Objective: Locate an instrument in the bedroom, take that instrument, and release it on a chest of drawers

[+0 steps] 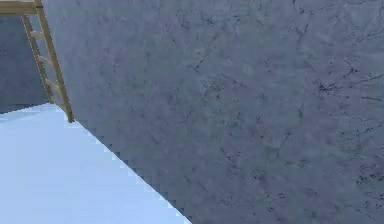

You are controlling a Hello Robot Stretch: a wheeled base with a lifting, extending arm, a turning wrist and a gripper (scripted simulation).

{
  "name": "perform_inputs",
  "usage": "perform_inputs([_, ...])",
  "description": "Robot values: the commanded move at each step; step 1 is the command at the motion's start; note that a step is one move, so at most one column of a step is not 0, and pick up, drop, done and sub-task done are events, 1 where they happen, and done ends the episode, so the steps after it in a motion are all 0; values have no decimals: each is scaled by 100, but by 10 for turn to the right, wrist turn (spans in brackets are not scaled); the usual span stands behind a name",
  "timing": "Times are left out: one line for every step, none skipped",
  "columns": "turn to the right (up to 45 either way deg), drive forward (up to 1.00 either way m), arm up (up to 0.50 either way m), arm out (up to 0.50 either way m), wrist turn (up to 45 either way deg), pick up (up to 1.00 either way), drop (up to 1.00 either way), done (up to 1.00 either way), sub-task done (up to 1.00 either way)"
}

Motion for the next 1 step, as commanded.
perform_inputs([-330,0,0,0,0,0,0,0,0])
